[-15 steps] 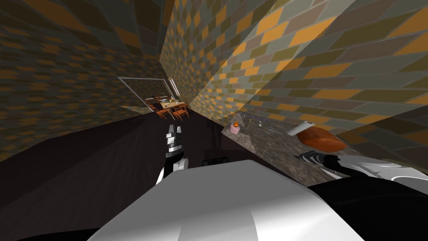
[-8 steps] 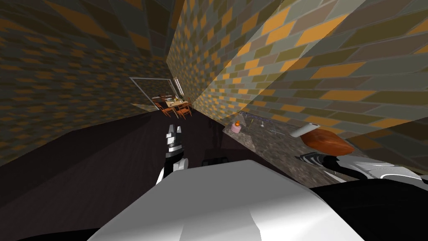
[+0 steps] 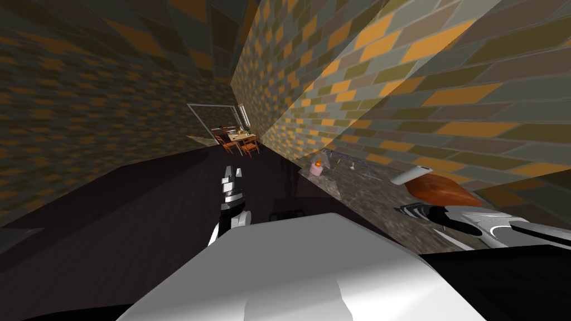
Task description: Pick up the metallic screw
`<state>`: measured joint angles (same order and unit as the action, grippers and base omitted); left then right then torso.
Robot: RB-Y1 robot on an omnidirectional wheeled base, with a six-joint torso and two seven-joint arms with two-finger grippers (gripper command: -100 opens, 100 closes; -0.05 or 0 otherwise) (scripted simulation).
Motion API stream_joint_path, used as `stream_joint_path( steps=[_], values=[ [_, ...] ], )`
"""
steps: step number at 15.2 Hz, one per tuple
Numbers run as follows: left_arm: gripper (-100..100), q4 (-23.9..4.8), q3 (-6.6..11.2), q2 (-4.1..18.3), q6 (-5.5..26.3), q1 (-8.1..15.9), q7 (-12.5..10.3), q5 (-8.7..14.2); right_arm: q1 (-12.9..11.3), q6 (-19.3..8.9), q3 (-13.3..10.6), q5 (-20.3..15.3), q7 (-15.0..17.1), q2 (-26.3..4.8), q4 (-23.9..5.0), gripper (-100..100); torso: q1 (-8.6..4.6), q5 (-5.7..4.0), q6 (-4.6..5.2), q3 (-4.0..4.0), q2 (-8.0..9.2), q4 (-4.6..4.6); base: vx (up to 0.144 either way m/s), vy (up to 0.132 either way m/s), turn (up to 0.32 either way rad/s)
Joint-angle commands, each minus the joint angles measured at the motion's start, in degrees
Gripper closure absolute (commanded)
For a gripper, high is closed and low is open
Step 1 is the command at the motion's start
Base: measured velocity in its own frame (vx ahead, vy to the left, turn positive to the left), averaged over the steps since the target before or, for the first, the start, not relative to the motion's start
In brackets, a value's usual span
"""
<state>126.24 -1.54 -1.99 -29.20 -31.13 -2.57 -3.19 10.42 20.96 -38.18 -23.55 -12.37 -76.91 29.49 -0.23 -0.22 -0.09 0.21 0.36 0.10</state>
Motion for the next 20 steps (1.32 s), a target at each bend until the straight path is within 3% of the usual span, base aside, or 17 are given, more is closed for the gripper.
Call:
stream_joint_path(
  steps=[1,2,3,4,8,12,14,15,17,18,19,20],
  values=[
    [0,0.0,0.0,0.0,0.0,0.0,0.0,0.0,-2.86,0.97,-2.8,0.32,0.69,0.81,-2.86,-100,0.0,0.0,0.0,0.0,0.0,0.0,-0.073,0.004,0.128],
    [0,0.0,0.0,0.0,0.0,0.01,0.0,0.0,-3.09,0.97,-2.8,0.32,0.69,0.81,-3.62,-100,0.0,-0.01,-0.05,0.0,0.01,0.0,-0.082,0.006,0.134],
    [0,0.0,0.0,0.0,0.0,0.01,0.0,0.0,-2.02,0.52,-1.97,0.24,0.51,0.51,-2.1,-100,0.0,0.0,-0.03,0.01,0.02,0.0,-0.045,0.003,0.04],
    [0,0.0,0.0,0.0,0.0,0.0,0.0,0.0,-2.27,0.66,-2.17,0.25,0.58,0.58,-2.44,100,-0.01,0.0,0.01,-0.02,-0.03,0.0,-0.016,0.0,0.001],
    [0,0.0,0.0,0.0,0.0,-0.01,0.0,0.0,-2.31,0.58,-2.1,0.27,0.6,0.48,-2.47,100,-0.05,-0.1,0.02,-0.16,-0.24,-0.09,-0.002,0.0,0.0],
    [0,0.0,0.01,0.01,0.0,-0.04,0.0,0.0,3.9,-1.47,3.81,-0.38,-1.02,-1.58,3.83,100,-0.12,-0.11,0.19,-0.37,-0.62,-0.18,0.113,-0.007,-0.22],
    [0,0.0,0.01,0.01,-0.01,-0.03,0.0,0.0,5.0,-1.47,4.56,-0.38,-1.02,-1.58,5.3,100,-0.04,-0.11,0.07,-0.45,-0.75,-0.21,0.103,0.009,-0.091],
    [0,0.0,0.01,0.0,0.0,-0.02,0.0,0.0,7.05,-2.28,6.76,-0.62,-1.59,-2.37,6.84,100,-0.05,-0.13,-0.05,-0.43,-0.71,-0.19,0.065,-0.008,-0.079],
    [0,0.0,0.01,0.01,0.0,-0.03,0.0,0.0,7.7,-2.28,7.02,-0.62,-1.59,-2.37,8.27,100,-0.1,-0.12,0.03,-0.39,-0.63,-0.18,0.062,-0.006,-0.085],
    [0,0.0,0.01,0.0,0.0,-0.02,0.0,0.0,10.04,-3.1,9.41,-0.85,-2.16,-3.17,10.37,100,-0.1,-0.14,-0.01,-0.36,-0.59,-0.17,0.069,0.004,-0.139],
    [0,0.0,0.01,0.01,0.0,-0.03,0.0,0.0,10.39,-3.1,9.47,-0.85,-2.16,-3.17,11.25,100,-0.08,-0.11,0.07,-0.36,-0.59,-0.17,0.076,0.007,-0.163],
    [0,0.0,0.01,0.01,0.0,-0.03,0.0,0.0,12.2,-3.91,11.51,-1.08,-2.73,-3.96,12.73,100,-0.06,-0.12,0.07,-0.36,-0.58,-0.17,0.095,0.005,-0.176]
  ],
)
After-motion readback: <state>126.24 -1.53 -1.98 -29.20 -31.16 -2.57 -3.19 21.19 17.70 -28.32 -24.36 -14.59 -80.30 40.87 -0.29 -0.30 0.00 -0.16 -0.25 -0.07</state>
